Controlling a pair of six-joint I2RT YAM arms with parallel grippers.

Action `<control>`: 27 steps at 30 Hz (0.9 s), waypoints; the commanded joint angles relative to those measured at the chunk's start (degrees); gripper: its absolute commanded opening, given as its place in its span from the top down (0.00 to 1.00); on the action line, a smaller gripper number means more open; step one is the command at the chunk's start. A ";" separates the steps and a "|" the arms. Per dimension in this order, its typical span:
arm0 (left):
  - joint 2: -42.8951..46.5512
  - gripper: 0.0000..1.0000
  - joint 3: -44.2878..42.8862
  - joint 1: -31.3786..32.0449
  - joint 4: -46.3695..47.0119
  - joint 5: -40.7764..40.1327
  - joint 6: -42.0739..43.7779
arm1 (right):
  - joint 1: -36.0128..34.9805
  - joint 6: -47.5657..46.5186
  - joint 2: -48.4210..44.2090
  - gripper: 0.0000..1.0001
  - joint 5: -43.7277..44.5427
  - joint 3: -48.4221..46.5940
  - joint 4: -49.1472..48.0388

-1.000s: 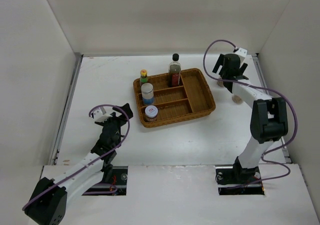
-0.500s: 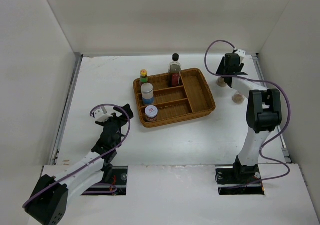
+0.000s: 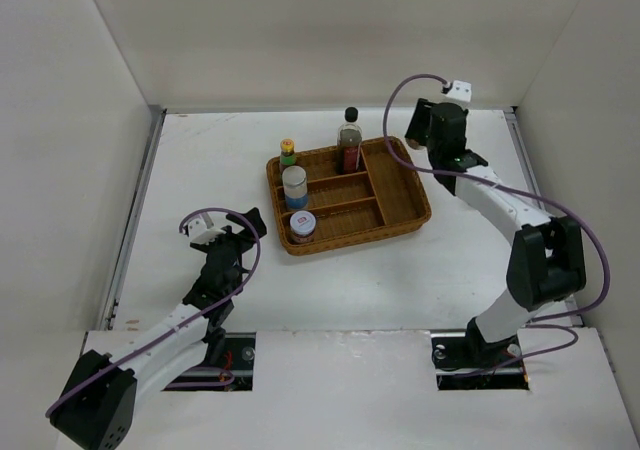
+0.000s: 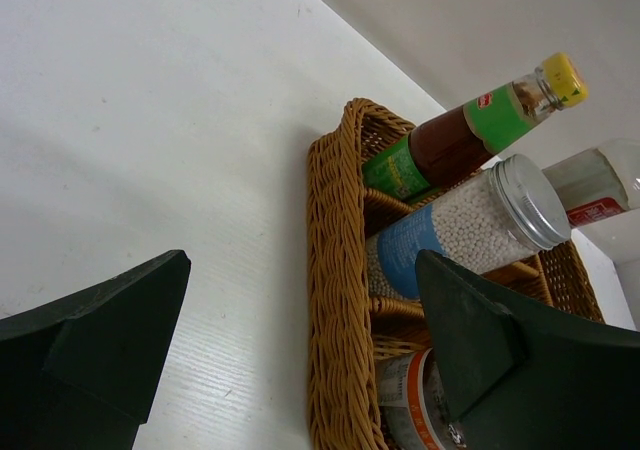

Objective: Organize the condiment bottles

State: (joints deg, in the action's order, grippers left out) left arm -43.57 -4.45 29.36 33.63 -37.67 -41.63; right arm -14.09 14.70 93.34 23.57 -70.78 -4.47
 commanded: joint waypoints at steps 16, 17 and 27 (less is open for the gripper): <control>0.59 0.00 0.67 -0.32 1.62 0.32 -0.56 | -8.89 1.91 14.49 0.43 -3.27 -9.46 -9.24; 0.59 0.00 0.67 -0.32 1.62 0.32 -0.65 | -8.89 1.91 15.11 0.43 -3.18 -9.63 -9.33; 0.15 0.00 0.49 -0.32 1.62 0.32 -0.65 | -8.98 2.00 18.19 0.28 -2.30 -9.64 -9.77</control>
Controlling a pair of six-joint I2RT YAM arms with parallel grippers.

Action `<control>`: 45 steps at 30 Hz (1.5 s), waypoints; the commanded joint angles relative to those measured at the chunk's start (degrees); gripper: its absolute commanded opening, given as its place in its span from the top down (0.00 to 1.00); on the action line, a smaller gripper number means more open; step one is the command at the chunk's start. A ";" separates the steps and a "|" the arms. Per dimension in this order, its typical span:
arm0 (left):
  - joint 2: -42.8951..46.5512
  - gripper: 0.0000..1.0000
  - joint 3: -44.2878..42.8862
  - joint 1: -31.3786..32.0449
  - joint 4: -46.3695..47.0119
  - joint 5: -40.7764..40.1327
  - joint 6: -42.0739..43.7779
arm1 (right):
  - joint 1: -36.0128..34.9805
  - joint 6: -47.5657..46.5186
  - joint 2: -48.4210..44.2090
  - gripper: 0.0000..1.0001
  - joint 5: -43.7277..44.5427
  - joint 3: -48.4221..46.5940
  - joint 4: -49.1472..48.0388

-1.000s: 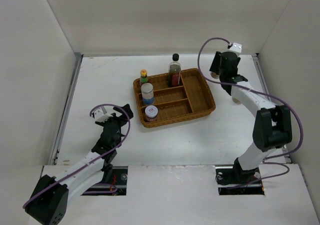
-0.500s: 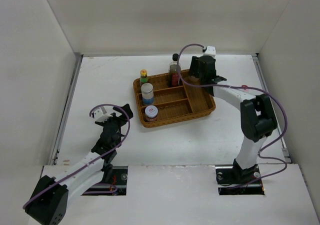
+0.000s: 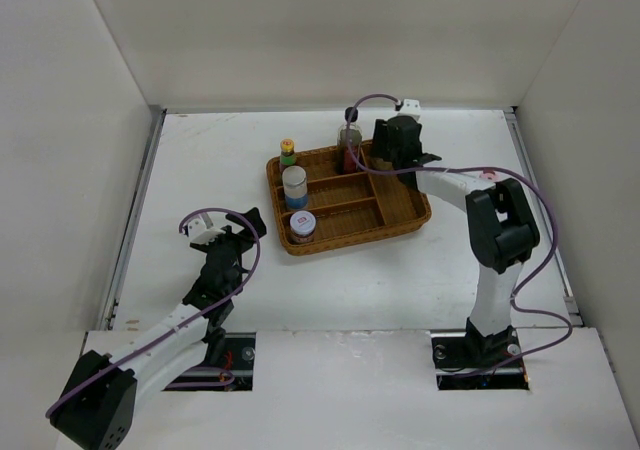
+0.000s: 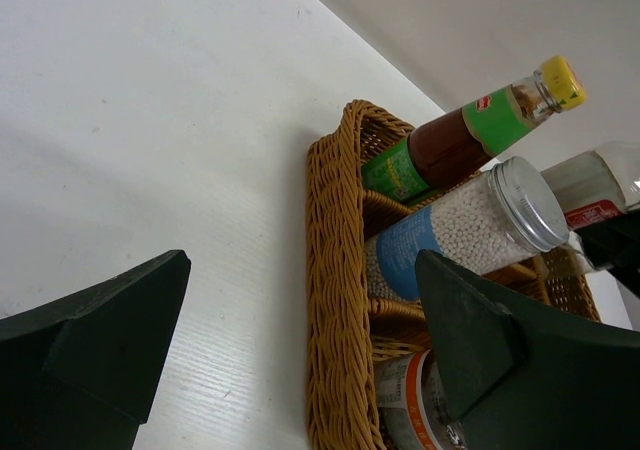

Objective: Organize the condiment bottles

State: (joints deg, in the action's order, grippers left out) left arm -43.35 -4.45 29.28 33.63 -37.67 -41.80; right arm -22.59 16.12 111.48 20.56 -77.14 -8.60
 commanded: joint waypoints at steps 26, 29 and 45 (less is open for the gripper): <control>1.52 0.00 0.76 -0.32 1.27 1.90 -1.00 | 24.20 7.43 -30.64 0.00 8.99 28.98 -0.98; 1.69 0.00 0.76 -0.32 1.18 1.99 -1.00 | 26.32 6.91 -26.42 0.00 5.91 27.05 -0.45; 1.34 0.00 0.76 -0.67 1.00 2.51 -1.44 | 23.88 4.89 -27.35 0.52 9.75 27.65 -6.25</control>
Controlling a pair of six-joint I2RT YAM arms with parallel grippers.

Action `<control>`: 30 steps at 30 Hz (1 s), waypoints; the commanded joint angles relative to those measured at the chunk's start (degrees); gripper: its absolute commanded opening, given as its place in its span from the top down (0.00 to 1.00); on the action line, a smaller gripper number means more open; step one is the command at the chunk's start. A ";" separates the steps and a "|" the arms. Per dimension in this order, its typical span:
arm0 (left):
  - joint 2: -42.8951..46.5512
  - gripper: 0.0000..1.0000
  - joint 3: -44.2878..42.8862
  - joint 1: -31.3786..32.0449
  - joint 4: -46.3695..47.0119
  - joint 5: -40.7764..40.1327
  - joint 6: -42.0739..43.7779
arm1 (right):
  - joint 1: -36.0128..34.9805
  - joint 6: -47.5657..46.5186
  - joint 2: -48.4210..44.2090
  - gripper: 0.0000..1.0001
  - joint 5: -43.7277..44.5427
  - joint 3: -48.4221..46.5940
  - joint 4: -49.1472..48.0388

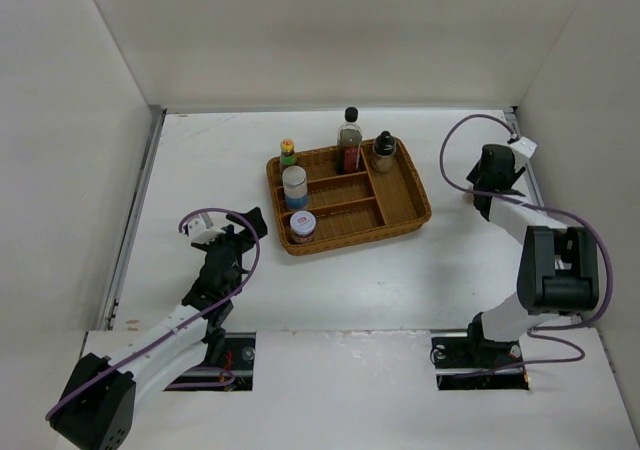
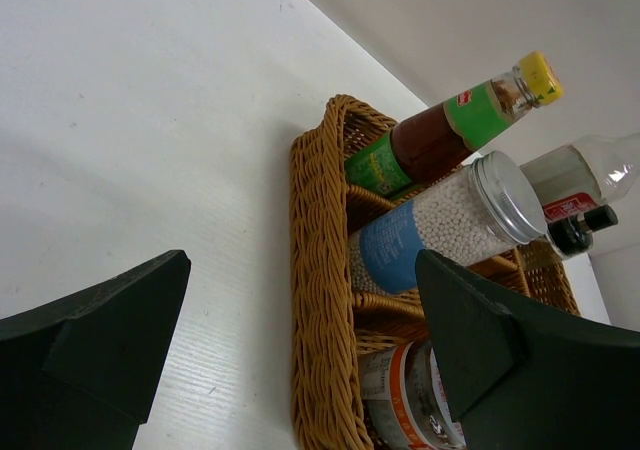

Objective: Organize the condiment bottles

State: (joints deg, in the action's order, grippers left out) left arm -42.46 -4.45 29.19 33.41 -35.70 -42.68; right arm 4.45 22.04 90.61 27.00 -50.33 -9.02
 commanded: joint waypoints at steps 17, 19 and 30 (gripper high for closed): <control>0.88 0.00 0.76 -1.46 0.61 0.55 -0.65 | -33.05 -3.32 -17.93 0.49 4.55 7.17 -2.58; 1.15 0.00 0.76 -1.55 0.34 0.37 -0.65 | -33.49 -3.15 -16.17 0.49 4.11 7.70 -2.67; 0.36 0.00 0.49 -1.99 -0.10 -0.16 -0.65 | -36.22 -1.30 -8.43 0.43 2.79 9.28 -4.26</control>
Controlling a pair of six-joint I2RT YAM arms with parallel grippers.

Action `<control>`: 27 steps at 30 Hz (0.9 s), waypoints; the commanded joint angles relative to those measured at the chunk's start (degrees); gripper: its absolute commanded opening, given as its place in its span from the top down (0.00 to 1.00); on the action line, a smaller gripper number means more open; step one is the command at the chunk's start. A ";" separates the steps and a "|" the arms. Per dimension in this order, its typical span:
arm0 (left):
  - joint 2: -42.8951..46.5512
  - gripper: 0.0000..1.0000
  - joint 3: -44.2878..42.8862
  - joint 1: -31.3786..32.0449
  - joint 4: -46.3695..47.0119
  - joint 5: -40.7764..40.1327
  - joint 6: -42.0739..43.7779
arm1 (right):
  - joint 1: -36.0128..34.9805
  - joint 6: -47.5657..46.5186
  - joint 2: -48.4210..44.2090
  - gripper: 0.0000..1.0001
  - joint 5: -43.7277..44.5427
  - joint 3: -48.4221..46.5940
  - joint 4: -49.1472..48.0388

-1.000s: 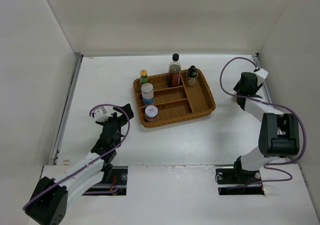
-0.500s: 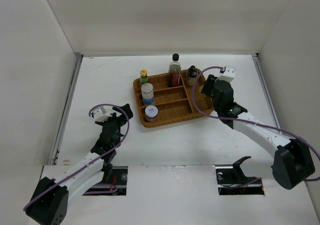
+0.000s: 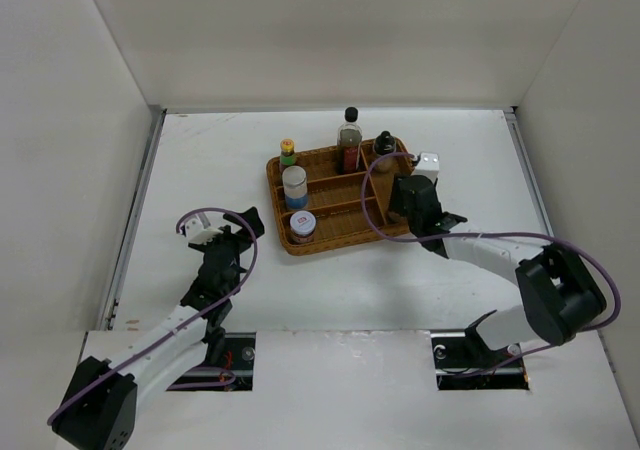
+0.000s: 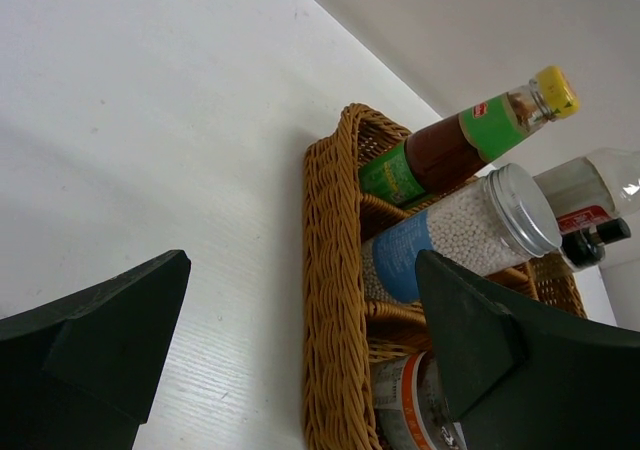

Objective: Organize the condiment bottles

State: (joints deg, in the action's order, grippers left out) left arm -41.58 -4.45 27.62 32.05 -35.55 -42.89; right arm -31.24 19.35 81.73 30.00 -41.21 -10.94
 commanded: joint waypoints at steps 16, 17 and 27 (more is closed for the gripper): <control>-4.56 0.00 -3.11 -1.82 -4.27 -3.48 -0.70 | 4.99 12.44 -30.02 0.00 7.70 12.19 -7.87; -4.04 0.00 -3.55 -1.82 -5.32 -3.39 -0.70 | 7.27 14.55 -33.36 0.00 8.14 14.30 -7.87; 0.79 0.00 -11.54 -0.86 -19.21 1.01 -0.26 | 24.51 32.94 -44.38 0.00 -0.28 27.06 -3.31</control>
State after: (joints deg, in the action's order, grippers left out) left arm -43.31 -12.62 26.35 17.67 -36.34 -43.09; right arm -9.06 46.09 37.04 33.47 -14.09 -15.33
